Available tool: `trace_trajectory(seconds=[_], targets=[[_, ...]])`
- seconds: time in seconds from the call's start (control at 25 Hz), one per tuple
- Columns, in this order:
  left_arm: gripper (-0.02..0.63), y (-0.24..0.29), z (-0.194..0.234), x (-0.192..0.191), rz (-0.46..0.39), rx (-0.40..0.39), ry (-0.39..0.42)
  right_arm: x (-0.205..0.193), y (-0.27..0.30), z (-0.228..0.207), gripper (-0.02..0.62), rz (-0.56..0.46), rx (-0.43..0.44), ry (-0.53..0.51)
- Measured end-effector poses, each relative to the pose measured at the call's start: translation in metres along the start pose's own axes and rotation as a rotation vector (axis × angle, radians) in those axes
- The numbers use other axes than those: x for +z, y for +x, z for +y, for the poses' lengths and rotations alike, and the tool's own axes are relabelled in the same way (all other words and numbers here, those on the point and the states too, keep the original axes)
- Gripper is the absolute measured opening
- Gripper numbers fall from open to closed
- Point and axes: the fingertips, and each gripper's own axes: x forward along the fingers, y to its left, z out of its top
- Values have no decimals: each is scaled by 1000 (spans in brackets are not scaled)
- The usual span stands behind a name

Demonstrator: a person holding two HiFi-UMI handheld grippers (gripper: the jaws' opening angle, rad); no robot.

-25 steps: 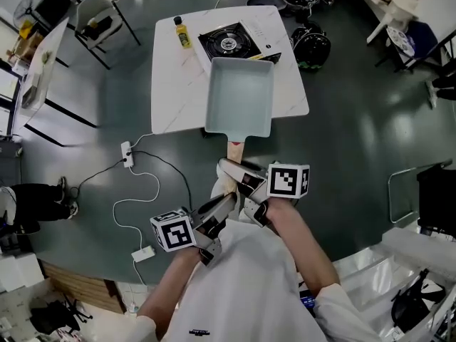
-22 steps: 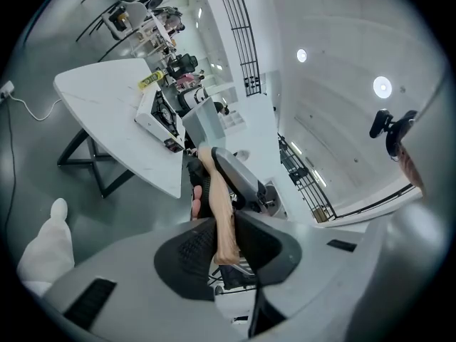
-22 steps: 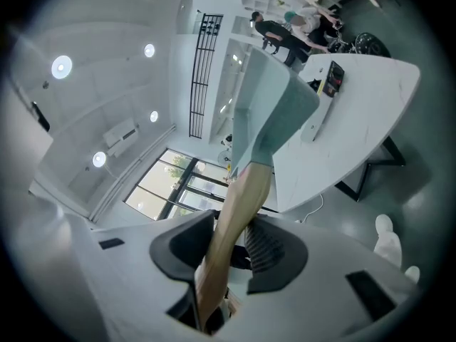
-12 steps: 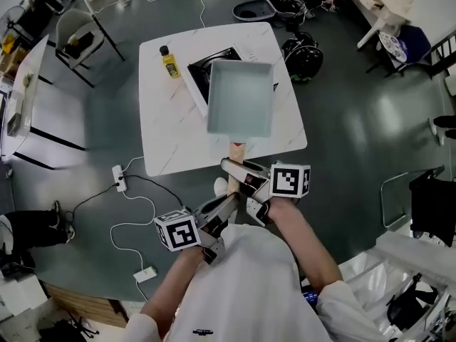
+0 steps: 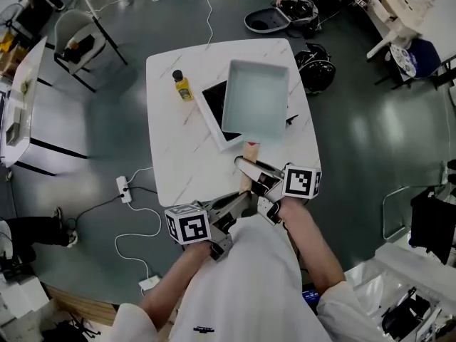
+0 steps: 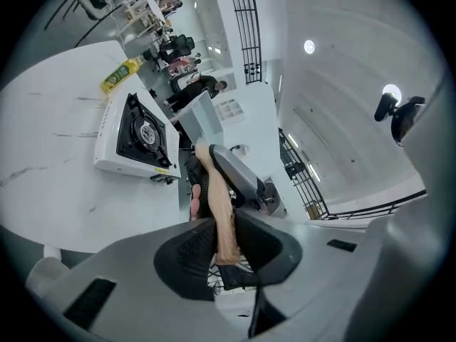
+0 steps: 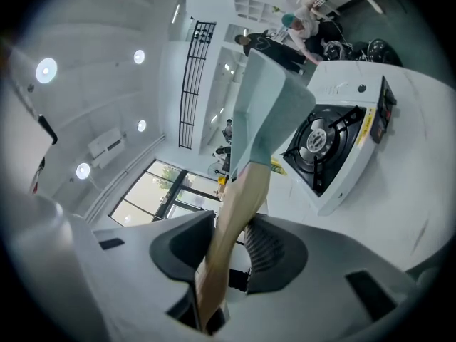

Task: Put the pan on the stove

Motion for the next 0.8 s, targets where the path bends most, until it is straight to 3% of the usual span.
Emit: trace_trajectory(seconds=[0.28, 0.8], targets=[[81, 21, 10, 29, -24, 8, -28, 30, 14, -14, 137, 29, 2, 34], [83, 54, 13, 34, -75, 45, -66, 48, 8, -31, 141, 133, 22, 44]])
